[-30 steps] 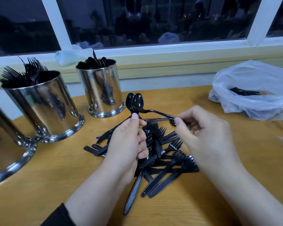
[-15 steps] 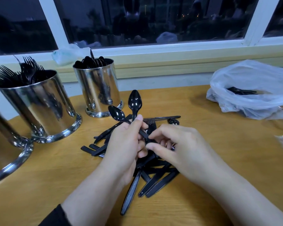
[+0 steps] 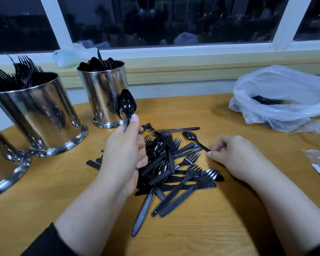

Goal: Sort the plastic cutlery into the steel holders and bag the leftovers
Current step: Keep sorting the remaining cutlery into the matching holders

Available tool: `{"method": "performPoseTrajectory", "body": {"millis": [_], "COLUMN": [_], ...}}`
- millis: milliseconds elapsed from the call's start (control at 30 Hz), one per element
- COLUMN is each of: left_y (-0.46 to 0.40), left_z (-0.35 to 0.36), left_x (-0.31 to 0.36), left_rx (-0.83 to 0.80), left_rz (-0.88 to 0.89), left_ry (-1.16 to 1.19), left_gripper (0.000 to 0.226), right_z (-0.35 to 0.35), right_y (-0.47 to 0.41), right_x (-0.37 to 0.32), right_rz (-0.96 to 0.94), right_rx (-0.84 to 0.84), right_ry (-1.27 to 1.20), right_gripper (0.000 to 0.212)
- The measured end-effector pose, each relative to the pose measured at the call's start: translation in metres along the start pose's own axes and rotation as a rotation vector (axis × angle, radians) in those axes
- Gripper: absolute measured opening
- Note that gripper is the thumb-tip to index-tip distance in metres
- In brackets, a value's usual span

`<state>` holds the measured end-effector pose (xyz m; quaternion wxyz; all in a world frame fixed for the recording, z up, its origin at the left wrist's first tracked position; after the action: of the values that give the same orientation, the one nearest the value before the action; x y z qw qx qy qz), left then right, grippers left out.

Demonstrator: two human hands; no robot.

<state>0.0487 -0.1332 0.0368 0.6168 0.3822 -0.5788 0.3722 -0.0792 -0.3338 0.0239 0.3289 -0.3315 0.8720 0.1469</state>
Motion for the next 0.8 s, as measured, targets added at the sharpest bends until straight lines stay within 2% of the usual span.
{"method": "performPoseTrajectory", "body": {"millis": [167,400,567,700,800], "left_y": [-0.002,0.000,0.004,0.006,0.007], "left_z": [-0.001,0.001,0.006,0.009,0.012], "left_x": [-0.003,-0.005,-0.004,-0.002,-0.002], "left_rx": [-0.018,-0.069,-0.137,-0.178,-0.190], "left_rz": [-0.021,-0.049,-0.036,-0.030,-0.023], "left_ry": [0.004,-0.001,-0.022,-0.009,0.001], "left_gripper": [0.036,0.037,0.038,0.041,0.043], "right_z": [-0.001,-0.007,-0.009,-0.001,0.012], "right_y": [0.001,0.003,0.012,0.029,0.043], "right_x": [0.000,-0.001,-0.011,-0.035,-0.054], "right_rz": [0.027,0.011,-0.144,-0.177,-0.196], "right_rx": [0.030,0.091,0.103,-0.042,-0.173], "right_ry": [0.003,-0.050,-0.386,-0.710,-0.781], "right_gripper": [0.012,0.015,0.021,0.022,0.022]}}
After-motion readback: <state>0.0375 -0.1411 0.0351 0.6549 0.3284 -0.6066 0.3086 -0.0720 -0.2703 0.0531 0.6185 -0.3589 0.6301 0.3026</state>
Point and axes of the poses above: each hand's wrist, its own y-axis away from the middle knuckle, its own z-axis out of the palm, x = y × z, the point moved 1 cm from there along -y, towards the middle knuckle, and after that the axes turned 14 degrees about -y, right-handed, at the moved point
